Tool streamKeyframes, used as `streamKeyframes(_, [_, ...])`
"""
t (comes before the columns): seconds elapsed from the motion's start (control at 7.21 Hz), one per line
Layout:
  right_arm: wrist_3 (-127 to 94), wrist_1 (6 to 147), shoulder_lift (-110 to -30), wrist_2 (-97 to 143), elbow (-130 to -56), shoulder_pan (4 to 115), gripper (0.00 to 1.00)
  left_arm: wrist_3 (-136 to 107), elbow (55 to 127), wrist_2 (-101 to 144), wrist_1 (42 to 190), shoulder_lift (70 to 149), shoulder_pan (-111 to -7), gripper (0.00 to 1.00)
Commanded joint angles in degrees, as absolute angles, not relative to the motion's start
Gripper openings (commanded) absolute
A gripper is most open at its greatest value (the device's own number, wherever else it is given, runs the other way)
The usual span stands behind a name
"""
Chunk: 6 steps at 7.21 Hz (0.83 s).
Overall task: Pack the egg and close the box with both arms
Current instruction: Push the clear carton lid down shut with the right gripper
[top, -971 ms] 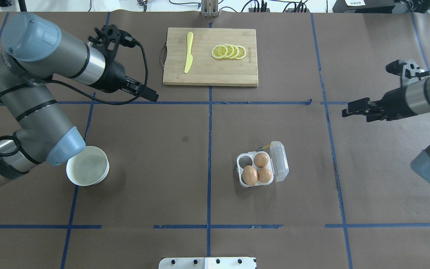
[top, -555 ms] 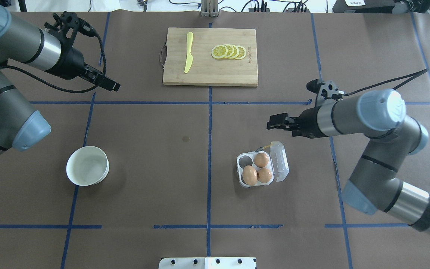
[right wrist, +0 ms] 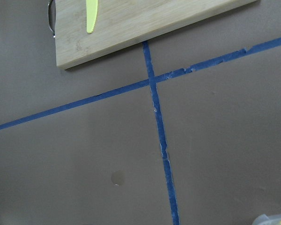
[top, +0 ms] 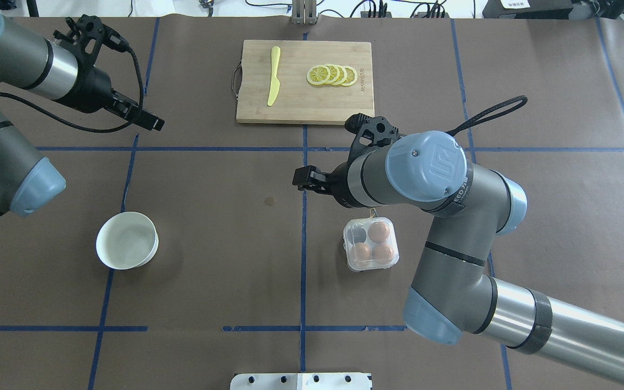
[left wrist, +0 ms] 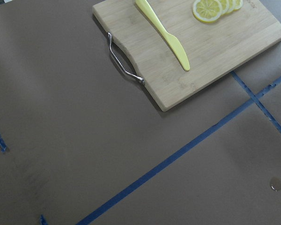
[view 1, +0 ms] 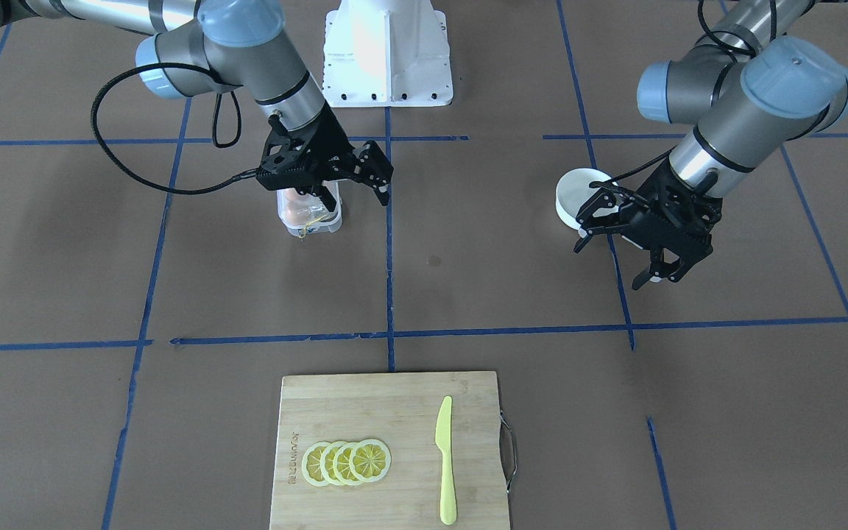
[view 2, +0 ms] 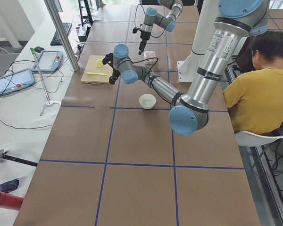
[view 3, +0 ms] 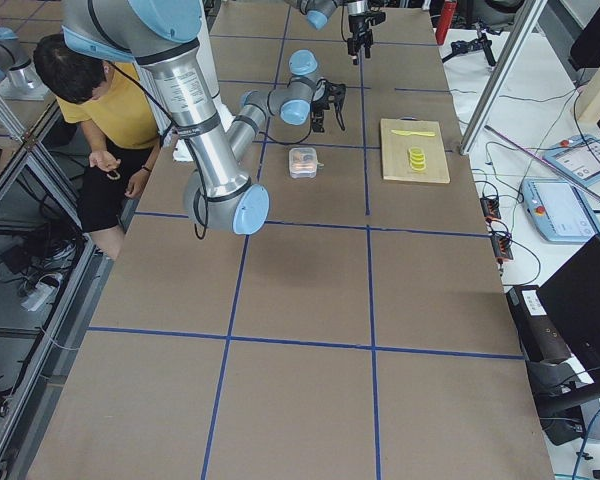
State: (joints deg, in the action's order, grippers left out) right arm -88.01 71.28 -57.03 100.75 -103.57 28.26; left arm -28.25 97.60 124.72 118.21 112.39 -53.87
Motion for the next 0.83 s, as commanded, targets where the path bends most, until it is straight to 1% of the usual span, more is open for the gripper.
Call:
streamKeyframes(0.0, [-88.07, 72.25, -56.86, 100.55, -104.67, 28.3, 1.0, -28.13, 97.56, 124.72, 118.3, 112.32, -53.96, 0.99])
streamKeyframes(0.42, [-88.24, 73.38, -62.04, 101.94, -108.44, 28.56, 1.0, -23.57, 97.47, 124.89, 118.21, 110.93, -56.15, 0.99])
streamKeyframes(0.55, [-88.24, 74.61, -63.79, 104.22, -109.15, 28.83, 1.0, -19.99, 97.73, 124.98, 118.21, 109.0, -57.64, 0.99])
streamKeyframes(0.69, [-87.98, 74.53, -68.07, 107.81, -110.29, 29.44, 1.0, -15.6, 97.39, 125.76, 118.13, 107.77, -59.74, 0.99])
